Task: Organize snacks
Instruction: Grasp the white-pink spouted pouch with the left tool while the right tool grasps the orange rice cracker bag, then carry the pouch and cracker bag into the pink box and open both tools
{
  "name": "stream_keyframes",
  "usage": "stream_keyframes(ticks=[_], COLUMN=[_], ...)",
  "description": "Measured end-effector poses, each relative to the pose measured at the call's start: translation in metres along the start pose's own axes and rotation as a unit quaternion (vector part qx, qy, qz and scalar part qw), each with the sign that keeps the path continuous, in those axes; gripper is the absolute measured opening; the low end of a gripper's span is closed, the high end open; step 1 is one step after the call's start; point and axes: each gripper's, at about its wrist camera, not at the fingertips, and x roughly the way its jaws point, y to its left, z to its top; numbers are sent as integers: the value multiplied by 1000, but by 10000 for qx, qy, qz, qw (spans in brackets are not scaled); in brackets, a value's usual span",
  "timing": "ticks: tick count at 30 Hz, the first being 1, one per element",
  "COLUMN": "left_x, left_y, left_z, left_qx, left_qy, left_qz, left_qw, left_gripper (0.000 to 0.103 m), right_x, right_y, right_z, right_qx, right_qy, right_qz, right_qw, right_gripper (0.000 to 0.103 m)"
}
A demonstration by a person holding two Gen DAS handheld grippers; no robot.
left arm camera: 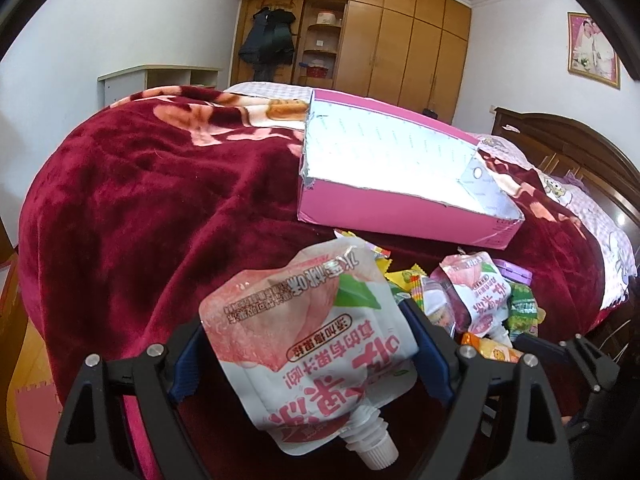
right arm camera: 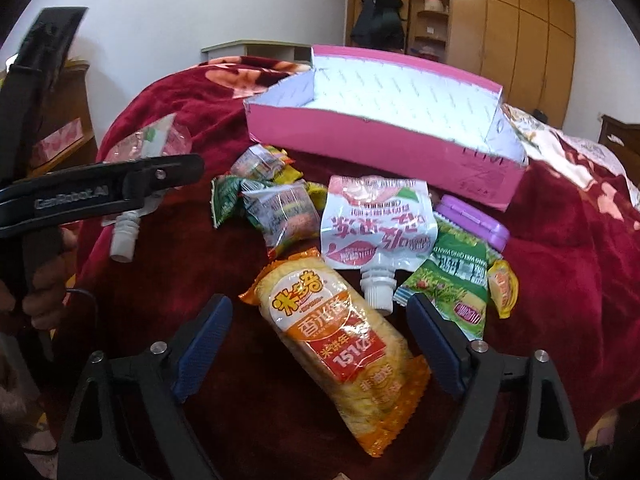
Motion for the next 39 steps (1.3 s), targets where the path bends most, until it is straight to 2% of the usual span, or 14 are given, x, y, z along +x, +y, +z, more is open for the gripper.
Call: stream_keyframes(ticks=[2,6,10,17,26,34,39], left_x=[0,-3,-8,-16,-17,-13,-1], left_y=[1,1,-1,-9,-17,-29,-30], left_z=[0,-1,-1,2,15,43,65], left_qx=[-8,-12,19,199,273,499,393], left_qy=[26,41,14,-104,-109,-243,-205], left_qz=[-9,-18,-23,72,-86,-80,-212], left_qw=[10000,10000,10000,9997,9995,9984,9988], left_gripper=[90,90,90,90,90,90,90], right_x=[1,-2,-8,-19,-40,-54,-53], right_y=[-1,-5,-10,-12,-20,-32,-49], right_z=[-4,-9,-10,-10,2,24,42], right_qx=[127,294,492,598,721,682,856], right_qy=[43,44,21,-99,-372,-571,-580], right_qz=[61,75,208,335,483,630,723], right_qw=[9999,9995,9986,9976,9955,9940,9920], right_gripper=[88,69,62,59,57,57,57])
